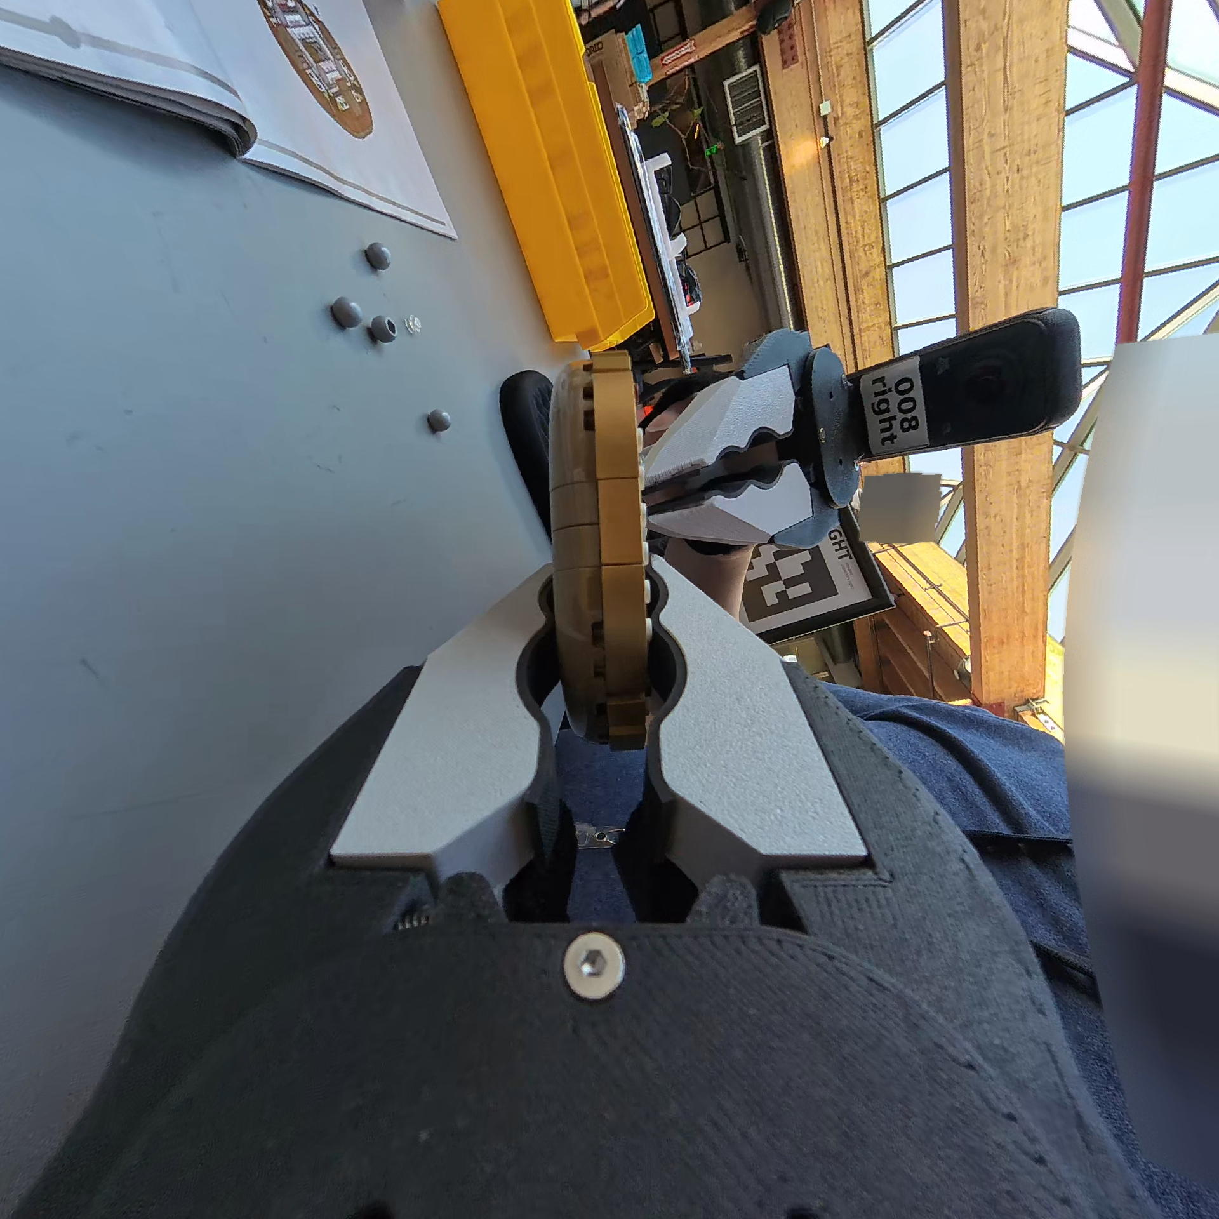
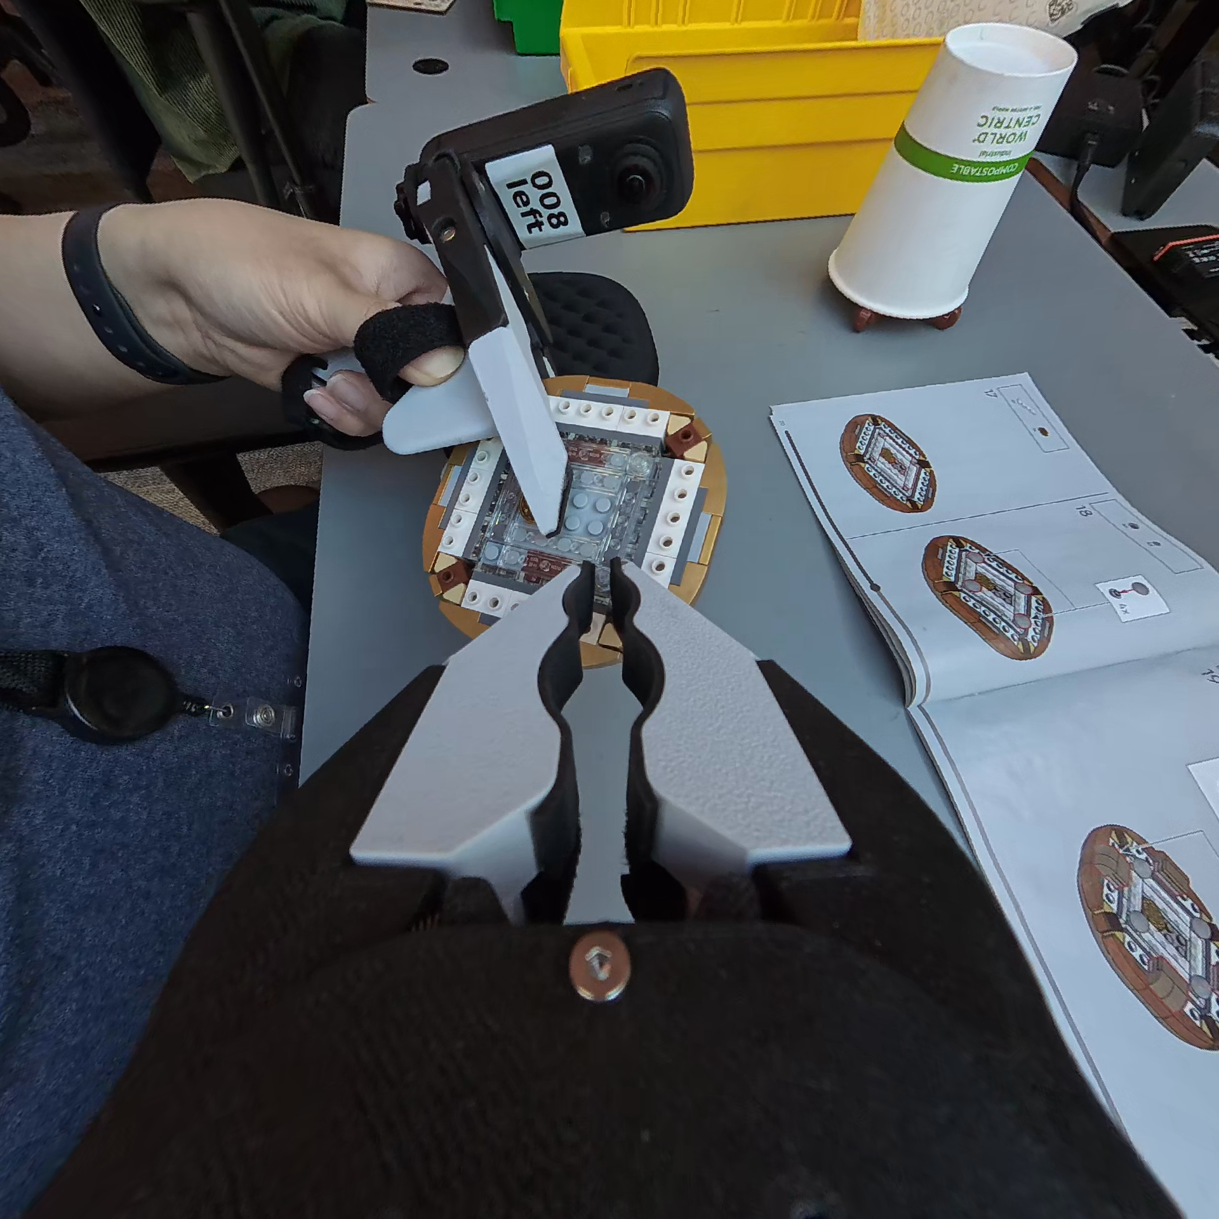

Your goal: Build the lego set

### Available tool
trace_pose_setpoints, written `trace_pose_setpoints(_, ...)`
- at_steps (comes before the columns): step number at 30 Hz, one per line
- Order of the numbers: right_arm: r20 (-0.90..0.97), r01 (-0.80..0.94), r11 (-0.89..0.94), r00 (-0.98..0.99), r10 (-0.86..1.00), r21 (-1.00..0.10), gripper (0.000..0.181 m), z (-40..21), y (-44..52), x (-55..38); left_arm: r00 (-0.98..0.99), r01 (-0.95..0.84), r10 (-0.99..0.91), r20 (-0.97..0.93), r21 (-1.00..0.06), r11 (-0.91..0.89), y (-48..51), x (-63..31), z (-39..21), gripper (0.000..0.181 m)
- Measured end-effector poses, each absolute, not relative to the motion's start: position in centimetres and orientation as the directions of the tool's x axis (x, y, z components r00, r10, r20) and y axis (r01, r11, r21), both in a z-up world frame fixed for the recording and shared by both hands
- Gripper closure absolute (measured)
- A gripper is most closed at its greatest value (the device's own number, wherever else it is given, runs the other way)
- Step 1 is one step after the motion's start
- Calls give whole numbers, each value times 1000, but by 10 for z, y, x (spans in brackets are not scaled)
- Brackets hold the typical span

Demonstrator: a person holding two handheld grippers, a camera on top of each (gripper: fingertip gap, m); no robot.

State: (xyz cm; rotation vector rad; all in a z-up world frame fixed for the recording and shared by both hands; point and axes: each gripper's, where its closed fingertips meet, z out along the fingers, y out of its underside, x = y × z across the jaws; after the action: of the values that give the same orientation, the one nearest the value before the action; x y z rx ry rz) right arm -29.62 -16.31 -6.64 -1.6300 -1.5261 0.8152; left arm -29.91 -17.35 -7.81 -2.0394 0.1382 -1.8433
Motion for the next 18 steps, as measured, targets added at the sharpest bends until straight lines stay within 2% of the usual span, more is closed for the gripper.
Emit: trace_pose_setpoints(18,72,517,19,84,994,-856,177,-63,-165,-297,114,193,-308,945,-325,-926,-176,-299,-75,161)
